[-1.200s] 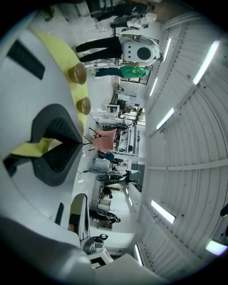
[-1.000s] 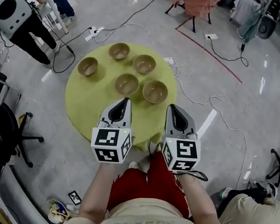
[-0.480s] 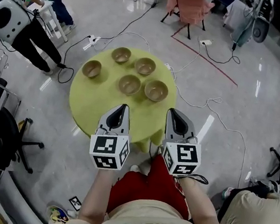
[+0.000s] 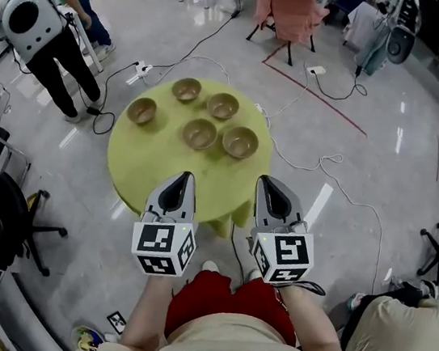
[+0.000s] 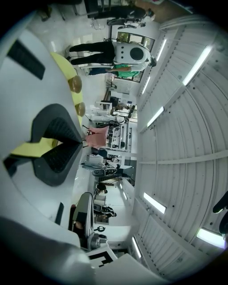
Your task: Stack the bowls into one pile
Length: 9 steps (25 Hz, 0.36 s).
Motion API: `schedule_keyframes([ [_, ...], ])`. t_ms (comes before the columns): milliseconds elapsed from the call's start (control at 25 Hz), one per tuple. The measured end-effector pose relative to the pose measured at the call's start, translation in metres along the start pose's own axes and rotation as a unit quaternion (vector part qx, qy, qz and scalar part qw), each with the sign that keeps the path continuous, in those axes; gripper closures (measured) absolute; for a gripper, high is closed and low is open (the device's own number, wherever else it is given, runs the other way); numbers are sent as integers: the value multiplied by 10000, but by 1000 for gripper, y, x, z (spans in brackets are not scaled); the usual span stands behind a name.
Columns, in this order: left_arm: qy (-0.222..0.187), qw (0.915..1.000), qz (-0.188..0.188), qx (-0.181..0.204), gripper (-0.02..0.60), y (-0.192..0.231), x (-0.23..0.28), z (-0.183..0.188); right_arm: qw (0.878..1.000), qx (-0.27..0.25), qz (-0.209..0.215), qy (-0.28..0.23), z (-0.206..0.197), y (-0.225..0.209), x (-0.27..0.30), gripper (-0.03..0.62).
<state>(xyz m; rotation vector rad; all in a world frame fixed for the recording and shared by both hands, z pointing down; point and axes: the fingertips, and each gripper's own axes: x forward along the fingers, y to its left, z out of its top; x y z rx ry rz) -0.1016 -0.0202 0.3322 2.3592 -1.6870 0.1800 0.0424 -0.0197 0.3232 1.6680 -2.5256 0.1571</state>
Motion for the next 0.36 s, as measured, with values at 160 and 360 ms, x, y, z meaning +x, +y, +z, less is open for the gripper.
schedule_keyframes([
  [160,-6,10000,18,25,558,-12,-7,-2,10000,29,68,-47,0,-4,-14,559],
  [360,-73,9999,125,18,558,-37,-17,-3,9999,-24,109,-106,1,-20,-40,559],
])
